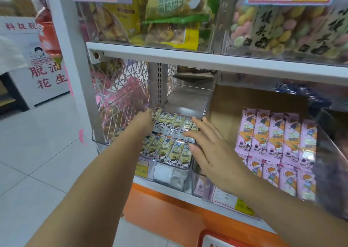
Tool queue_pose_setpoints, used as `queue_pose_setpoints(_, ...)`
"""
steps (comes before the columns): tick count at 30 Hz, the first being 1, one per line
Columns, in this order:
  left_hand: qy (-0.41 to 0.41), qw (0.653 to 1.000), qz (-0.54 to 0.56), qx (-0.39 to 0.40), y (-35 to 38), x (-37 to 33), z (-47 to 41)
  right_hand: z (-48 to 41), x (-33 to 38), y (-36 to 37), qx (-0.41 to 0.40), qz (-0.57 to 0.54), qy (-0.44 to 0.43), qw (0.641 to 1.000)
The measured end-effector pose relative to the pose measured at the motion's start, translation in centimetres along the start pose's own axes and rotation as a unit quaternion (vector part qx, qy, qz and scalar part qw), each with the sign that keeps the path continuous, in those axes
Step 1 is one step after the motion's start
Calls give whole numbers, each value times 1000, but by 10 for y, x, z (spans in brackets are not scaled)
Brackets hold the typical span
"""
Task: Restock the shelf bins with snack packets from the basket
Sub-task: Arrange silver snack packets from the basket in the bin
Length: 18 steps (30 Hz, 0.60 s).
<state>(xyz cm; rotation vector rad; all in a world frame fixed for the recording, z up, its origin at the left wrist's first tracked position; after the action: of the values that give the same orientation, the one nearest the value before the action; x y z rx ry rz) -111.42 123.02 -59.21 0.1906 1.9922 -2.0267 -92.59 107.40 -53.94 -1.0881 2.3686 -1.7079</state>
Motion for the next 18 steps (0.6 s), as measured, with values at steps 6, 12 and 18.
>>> queue_pose_setpoints(6, 26, 991, -121, 55, 10, 0, -3, 0, 2, -1, -6, -5, -6, 1000)
queue_pose_setpoints(12, 30, 988, -129, 79, 6, -3, 9, 0, 3, -1, -1, 14, -11, 1000)
queue_pose_setpoints(18, 68, 995, -64, -42, -38, -28, 80, 12, 9, -12, 33, 56, -28, 998)
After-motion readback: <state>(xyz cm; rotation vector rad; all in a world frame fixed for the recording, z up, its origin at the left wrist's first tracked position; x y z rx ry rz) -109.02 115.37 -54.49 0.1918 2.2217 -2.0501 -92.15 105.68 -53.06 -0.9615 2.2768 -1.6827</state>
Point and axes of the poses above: each hand's wrist, its own z-axis away from the middle knuckle, its own y-axis out of the palm, x = y × z, the point moved 8 cm from there along -z, towards the middle knuckle, and after that the axes turned 2 degrees about -x, right-handed, at the moved point
